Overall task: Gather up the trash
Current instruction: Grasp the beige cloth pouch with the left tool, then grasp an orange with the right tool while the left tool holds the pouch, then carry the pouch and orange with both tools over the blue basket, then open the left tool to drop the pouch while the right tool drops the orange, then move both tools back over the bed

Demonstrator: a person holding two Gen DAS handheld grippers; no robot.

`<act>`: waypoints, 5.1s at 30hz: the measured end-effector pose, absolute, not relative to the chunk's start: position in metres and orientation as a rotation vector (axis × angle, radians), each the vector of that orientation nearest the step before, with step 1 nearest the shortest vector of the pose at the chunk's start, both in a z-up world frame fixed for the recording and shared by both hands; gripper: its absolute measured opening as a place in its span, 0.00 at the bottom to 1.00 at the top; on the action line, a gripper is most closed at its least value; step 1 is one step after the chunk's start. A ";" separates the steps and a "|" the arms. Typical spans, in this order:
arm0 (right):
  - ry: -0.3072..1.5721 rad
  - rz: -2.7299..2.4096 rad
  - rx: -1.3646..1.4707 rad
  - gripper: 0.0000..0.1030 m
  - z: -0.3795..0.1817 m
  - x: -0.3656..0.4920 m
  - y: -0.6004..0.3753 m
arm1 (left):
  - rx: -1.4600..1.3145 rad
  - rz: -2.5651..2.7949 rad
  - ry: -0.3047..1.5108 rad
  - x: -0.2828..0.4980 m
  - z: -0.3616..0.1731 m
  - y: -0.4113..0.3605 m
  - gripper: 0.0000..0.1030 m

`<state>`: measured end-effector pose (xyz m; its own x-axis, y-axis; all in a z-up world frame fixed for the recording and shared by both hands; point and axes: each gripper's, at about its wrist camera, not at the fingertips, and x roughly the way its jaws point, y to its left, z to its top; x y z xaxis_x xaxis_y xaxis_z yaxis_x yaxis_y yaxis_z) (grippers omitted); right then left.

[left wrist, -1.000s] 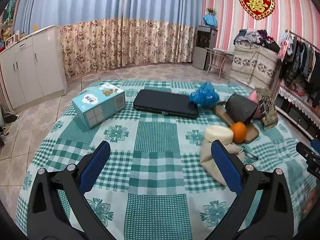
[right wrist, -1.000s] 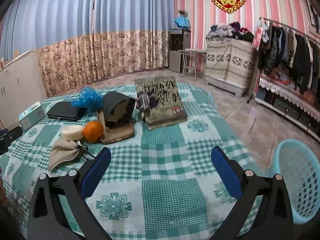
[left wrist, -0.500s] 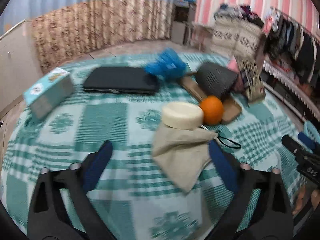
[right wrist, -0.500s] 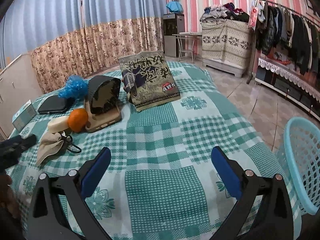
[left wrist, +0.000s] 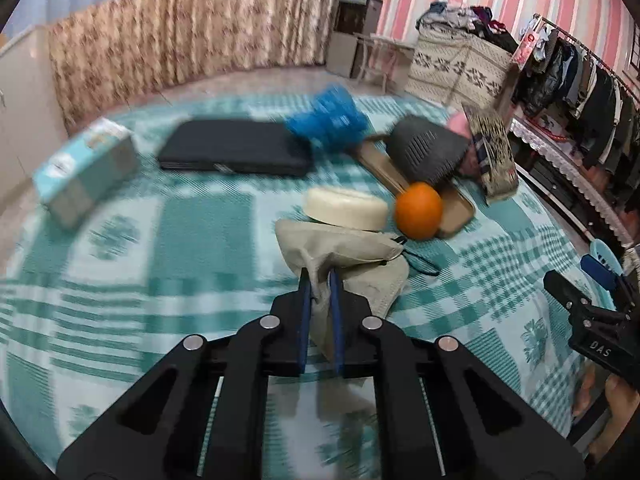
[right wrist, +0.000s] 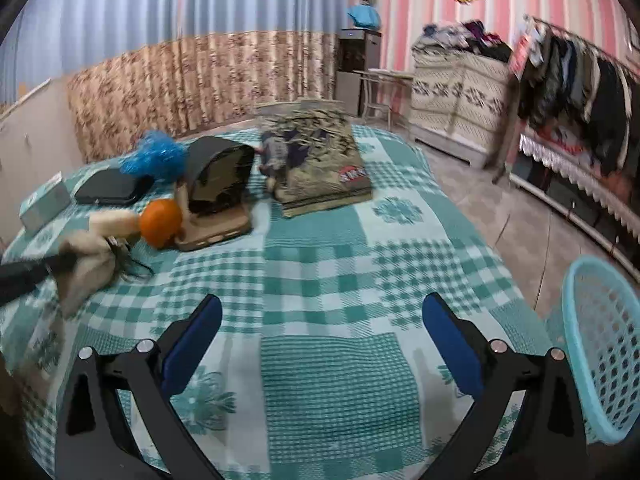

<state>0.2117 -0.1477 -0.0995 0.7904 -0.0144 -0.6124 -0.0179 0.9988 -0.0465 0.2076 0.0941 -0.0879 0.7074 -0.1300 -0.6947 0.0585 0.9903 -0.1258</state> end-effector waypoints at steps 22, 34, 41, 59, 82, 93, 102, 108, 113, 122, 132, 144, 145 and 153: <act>0.775 0.187 -0.209 0.61 -0.109 0.300 -0.013 | -0.187 0.241 0.680 0.216 -0.077 0.210 0.08; 0.715 0.226 -0.078 0.36 -0.078 0.247 -0.065 | -0.097 0.226 0.617 0.208 -0.073 0.185 0.08; 0.634 0.158 -0.005 0.36 -0.038 0.203 -0.158 | -0.074 0.140 0.541 0.202 -0.039 0.135 0.08; 0.555 -0.171 0.114 0.36 -0.025 0.108 -0.373 | 0.040 -0.287 0.513 0.189 -0.007 -0.102 0.08; 0.551 -0.409 0.246 0.35 -0.043 0.051 -0.501 | 0.237 -0.679 0.657 0.175 -0.056 -0.357 0.08; 0.579 -0.406 0.280 0.35 -0.062 0.065 -0.508 | 0.301 -0.673 0.655 0.178 -0.066 -0.371 0.63; 0.592 -0.394 0.270 0.36 -0.073 0.084 -0.498 | 0.205 -0.536 0.597 0.203 -0.039 -0.320 0.90; 0.608 -0.366 0.248 0.36 -0.082 0.114 -0.477 | 0.146 -0.460 0.584 0.206 -0.029 -0.277 0.95; 0.643 -0.367 0.224 0.38 -0.092 0.135 -0.463 | 0.129 -0.412 0.584 0.204 -0.028 -0.249 0.95; 0.629 -0.408 0.216 0.77 -0.083 0.129 -0.456 | 0.085 -0.362 0.573 0.200 -0.021 -0.205 0.95; 0.538 -0.361 0.166 0.90 -0.042 0.126 -0.409 | 0.070 -0.296 0.516 0.185 -0.004 -0.152 0.95; 0.505 -0.191 0.063 0.91 -0.032 0.147 -0.296 | 0.018 -0.144 0.523 0.181 -0.014 -0.041 0.95; 0.508 -0.172 0.057 0.91 -0.034 0.151 -0.284 | 0.011 -0.124 0.529 0.181 -0.017 -0.028 0.95; 0.541 -0.077 0.022 0.92 -0.052 0.174 -0.222 | -0.025 0.034 0.569 0.188 -0.036 0.061 0.95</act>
<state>0.1735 -0.2221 -0.0523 0.8543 -0.0676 -0.5154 0.0791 0.9969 0.0005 0.1883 0.0608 -0.0356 0.8418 0.0252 -0.5392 -0.0388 0.9992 -0.0138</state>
